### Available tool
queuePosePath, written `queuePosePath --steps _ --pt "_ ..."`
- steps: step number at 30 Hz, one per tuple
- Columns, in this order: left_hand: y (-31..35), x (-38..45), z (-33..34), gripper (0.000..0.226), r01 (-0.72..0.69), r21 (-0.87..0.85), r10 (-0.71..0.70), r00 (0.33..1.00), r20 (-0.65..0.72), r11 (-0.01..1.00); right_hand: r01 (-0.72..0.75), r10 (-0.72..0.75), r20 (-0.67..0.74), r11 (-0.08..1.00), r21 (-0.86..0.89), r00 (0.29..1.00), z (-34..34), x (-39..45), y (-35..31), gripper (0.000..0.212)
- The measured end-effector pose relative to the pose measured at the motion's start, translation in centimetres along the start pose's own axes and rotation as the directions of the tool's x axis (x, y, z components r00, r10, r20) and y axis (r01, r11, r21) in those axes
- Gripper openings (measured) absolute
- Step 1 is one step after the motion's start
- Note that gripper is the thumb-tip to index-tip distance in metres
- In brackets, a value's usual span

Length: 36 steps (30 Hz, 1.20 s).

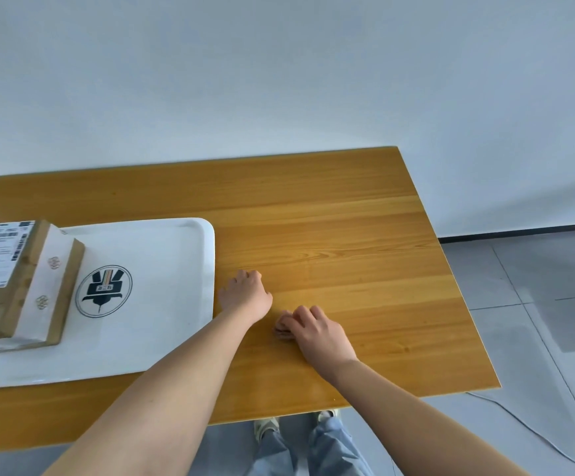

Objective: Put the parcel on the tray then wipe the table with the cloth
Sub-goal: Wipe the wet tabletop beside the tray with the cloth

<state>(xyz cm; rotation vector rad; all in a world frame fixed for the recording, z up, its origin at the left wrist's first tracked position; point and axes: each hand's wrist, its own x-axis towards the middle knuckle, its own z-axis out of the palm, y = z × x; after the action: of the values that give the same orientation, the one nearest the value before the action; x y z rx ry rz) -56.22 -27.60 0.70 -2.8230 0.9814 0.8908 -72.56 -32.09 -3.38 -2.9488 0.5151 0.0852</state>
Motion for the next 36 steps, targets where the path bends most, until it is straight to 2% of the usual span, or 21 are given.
queuePosePath --steps 4,6,7,9,12,14,16,19,21,23,26,28,31,34,36 --pt "-0.1 0.2 -0.3 0.057 -0.031 -0.041 0.033 0.998 0.054 0.999 0.283 -0.279 0.081 0.958 -0.039 0.957 -1.0 -0.9 1.8 0.058" --pt "-0.2 0.4 -0.5 0.059 -0.029 -0.048 0.032 0.997 0.067 0.998 0.287 -0.277 0.135 0.956 -0.064 0.951 -1.7 -1.0 3.6 0.064" --pt "-0.3 0.5 -0.7 0.059 -0.027 -0.047 0.031 0.997 0.069 0.999 0.224 -0.213 0.152 0.973 -0.063 0.965 -2.1 -1.0 4.5 0.07" --pt "-0.5 0.6 -0.9 0.059 -0.024 -0.04 0.027 0.998 0.065 0.999 -0.011 0.016 0.147 0.999 -0.036 0.989 -2.9 -1.0 5.7 0.078" --pt "-1.0 0.7 -0.8 0.059 -0.017 -0.044 0.019 0.998 0.056 0.999 -0.358 0.357 0.103 0.934 -0.011 0.928 -3.3 0.5 6.3 0.074" --pt "-1.1 0.7 -0.6 0.059 -0.02 -0.047 0.022 0.998 0.055 0.999 -0.484 0.482 0.077 0.875 0.012 0.873 -3.1 2.0 5.7 0.066" --pt "-1.4 0.7 -0.5 0.059 -0.018 -0.045 0.02 0.998 0.06 0.999 -0.507 0.507 0.03 0.858 0.082 0.862 -2.6 3.2 4.4 0.055" --pt "-1.8 1.0 -0.6 0.058 -0.019 -0.041 0.022 0.998 0.056 0.999 -0.433 0.434 0.018 0.891 0.136 0.9 -2.1 4.4 2.2 0.056" --pt "-2.0 1.2 -0.8 0.057 -0.023 -0.042 0.025 0.999 0.043 0.999 -0.315 0.315 0.007 0.946 0.08 0.949 -1.9 4.5 0.8 0.063" --pt "-2.3 1.4 -1.1 0.055 -0.03 -0.042 0.031 0.999 0.029 0.999 -0.183 0.182 0.037 0.983 0.018 0.983 -1.7 4.1 0.1 0.056" --pt "-2.6 1.6 -1.5 0.054 -0.045 -0.044 0.047 0.999 0.028 0.998 -0.035 0.037 0.102 0.999 -0.02 0.994 -2.0 3.2 0.7 0.059" --pt "-2.9 1.9 -1.7 0.054 -0.055 -0.041 0.056 0.998 0.026 0.998 -0.022 0.028 0.179 0.999 -0.033 0.984 -3.0 2.5 1.3 0.07" --pt "-3.2 2.4 -1.9 0.053 -0.068 -0.031 0.069 0.997 0.029 0.997 -0.212 0.217 0.205 0.976 -0.045 0.954 -3.7 2.3 2.8 0.071" --pt "-3.2 2.5 -1.9 0.053 -0.062 -0.03 0.063 0.997 0.044 0.998 -0.452 0.449 0.171 0.892 -0.023 0.877 -3.8 3.5 3.8 0.075" --pt "-3.2 2.7 -1.9 0.054 -0.061 -0.037 0.062 0.997 0.045 0.997 -0.522 0.513 0.149 0.853 0.028 0.846 -3.5 5.0 3.9 0.066"
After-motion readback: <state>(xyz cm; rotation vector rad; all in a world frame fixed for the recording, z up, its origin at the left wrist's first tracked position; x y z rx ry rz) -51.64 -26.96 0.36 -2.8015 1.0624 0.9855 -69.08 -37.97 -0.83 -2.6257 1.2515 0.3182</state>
